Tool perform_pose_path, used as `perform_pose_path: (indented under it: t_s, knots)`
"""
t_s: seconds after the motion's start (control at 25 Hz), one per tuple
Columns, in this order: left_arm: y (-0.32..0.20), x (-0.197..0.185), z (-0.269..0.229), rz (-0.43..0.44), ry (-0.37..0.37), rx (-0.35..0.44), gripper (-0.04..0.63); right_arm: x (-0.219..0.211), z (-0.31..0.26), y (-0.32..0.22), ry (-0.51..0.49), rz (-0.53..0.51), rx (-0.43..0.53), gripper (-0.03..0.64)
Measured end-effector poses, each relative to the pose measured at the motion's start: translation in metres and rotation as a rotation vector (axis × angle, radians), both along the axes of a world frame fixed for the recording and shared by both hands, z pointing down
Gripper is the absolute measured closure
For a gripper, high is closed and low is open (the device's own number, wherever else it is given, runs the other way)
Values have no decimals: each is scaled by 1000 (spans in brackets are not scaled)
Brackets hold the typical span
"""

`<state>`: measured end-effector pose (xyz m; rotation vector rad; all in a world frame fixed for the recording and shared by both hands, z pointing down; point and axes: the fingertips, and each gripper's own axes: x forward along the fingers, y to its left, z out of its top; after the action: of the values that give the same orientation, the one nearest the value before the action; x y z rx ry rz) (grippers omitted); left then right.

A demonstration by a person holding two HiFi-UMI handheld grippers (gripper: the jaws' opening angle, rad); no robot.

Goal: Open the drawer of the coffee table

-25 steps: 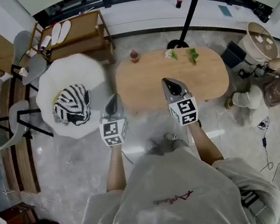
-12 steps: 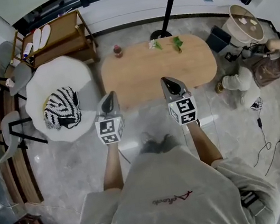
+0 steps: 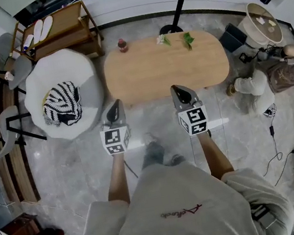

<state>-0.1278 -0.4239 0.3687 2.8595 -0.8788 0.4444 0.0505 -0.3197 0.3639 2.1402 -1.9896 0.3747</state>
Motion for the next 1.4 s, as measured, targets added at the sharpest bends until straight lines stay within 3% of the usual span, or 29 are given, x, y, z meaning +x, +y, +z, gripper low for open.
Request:
perform_pose_path:
  t_s: [0.48, 0.8, 1.4]
  knots:
    - [68, -8, 88, -57, -31, -78, 592, -3, 90, 67, -47, -37, -92, 612]
    - [62, -7, 160, -76, -41, -102, 592, -3, 164, 67, -80, -36, -121, 612]
    - [24, -27, 394, -62, -96, -118, 594, -6, 395, 49, -97, 0, -169, 612]
